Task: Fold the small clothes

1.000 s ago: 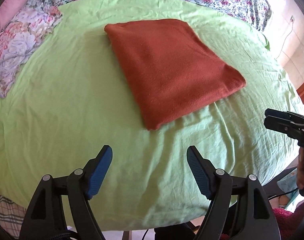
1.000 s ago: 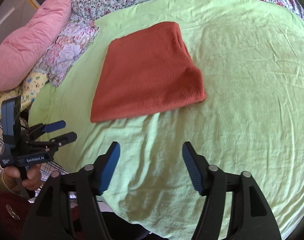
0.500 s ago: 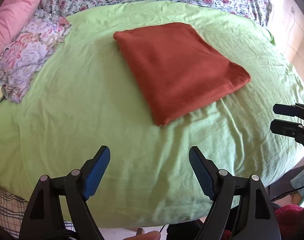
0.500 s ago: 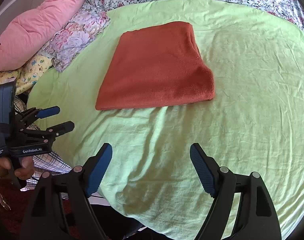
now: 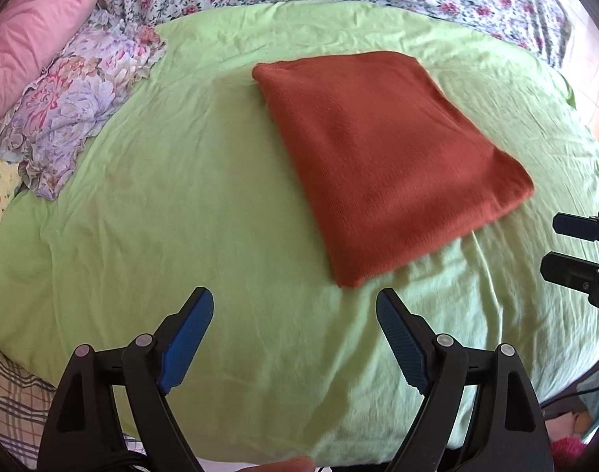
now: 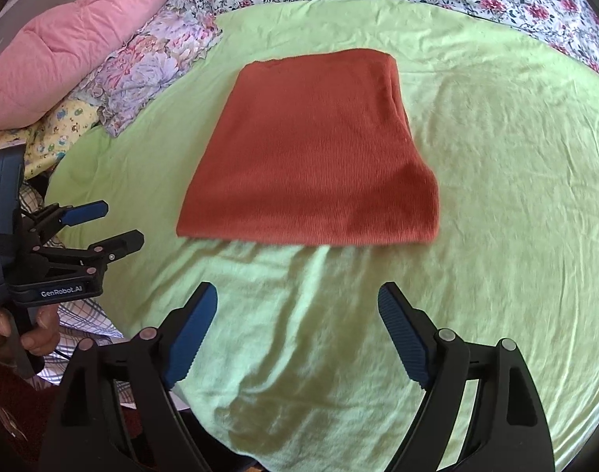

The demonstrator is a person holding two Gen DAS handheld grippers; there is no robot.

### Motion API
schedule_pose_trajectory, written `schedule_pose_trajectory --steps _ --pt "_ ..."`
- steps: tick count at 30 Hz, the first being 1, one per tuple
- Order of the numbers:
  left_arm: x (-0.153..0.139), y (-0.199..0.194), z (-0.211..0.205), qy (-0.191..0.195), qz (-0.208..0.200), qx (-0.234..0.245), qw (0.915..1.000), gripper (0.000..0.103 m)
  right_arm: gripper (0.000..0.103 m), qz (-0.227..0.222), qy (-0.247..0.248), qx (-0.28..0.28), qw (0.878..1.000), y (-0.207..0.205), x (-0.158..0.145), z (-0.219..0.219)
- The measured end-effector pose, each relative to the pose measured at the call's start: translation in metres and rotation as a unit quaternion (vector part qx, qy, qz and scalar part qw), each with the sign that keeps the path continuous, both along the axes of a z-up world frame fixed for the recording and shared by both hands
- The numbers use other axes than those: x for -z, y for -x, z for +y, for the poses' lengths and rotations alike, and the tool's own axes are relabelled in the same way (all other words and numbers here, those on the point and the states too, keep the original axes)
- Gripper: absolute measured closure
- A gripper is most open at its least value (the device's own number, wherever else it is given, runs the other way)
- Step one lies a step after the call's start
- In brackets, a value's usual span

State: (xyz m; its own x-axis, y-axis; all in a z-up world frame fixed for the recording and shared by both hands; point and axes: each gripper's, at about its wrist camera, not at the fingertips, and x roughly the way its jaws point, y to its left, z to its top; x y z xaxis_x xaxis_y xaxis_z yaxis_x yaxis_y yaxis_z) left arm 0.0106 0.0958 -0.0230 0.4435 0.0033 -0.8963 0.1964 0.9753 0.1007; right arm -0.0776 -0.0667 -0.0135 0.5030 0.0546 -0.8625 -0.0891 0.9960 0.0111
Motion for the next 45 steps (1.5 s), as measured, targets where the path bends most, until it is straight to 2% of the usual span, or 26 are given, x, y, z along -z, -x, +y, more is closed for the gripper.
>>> schedule_pose_trajectory --steps 4,14,20,38,45 --pt "-0.003 -0.014 -0.004 -0.012 -0.005 -0.003 0.9999 0.015 0.019 -0.003 -0.004 -0.003 1.0 -0.016 -0.007 -0.005" --pt "-0.004 -0.045 -0.01 -0.013 -0.003 -0.015 0.9998 0.014 0.016 0.012 -0.009 -0.01 1.0 -0.058 -0.014 -0.021" --pt "-0.005 -0.056 -0.01 -0.011 -0.007 -0.033 0.9994 0.012 0.016 0.018 -0.011 -0.021 1.0 -0.072 -0.014 -0.024" --pt "-0.003 -0.083 -0.015 -0.014 -0.011 -0.04 0.999 0.011 0.016 0.024 -0.023 -0.048 0.998 -0.109 -0.021 -0.032" --pt "-0.002 -0.092 -0.013 -0.006 -0.01 -0.044 0.999 0.011 0.016 0.026 -0.03 -0.039 0.998 -0.128 -0.021 -0.039"
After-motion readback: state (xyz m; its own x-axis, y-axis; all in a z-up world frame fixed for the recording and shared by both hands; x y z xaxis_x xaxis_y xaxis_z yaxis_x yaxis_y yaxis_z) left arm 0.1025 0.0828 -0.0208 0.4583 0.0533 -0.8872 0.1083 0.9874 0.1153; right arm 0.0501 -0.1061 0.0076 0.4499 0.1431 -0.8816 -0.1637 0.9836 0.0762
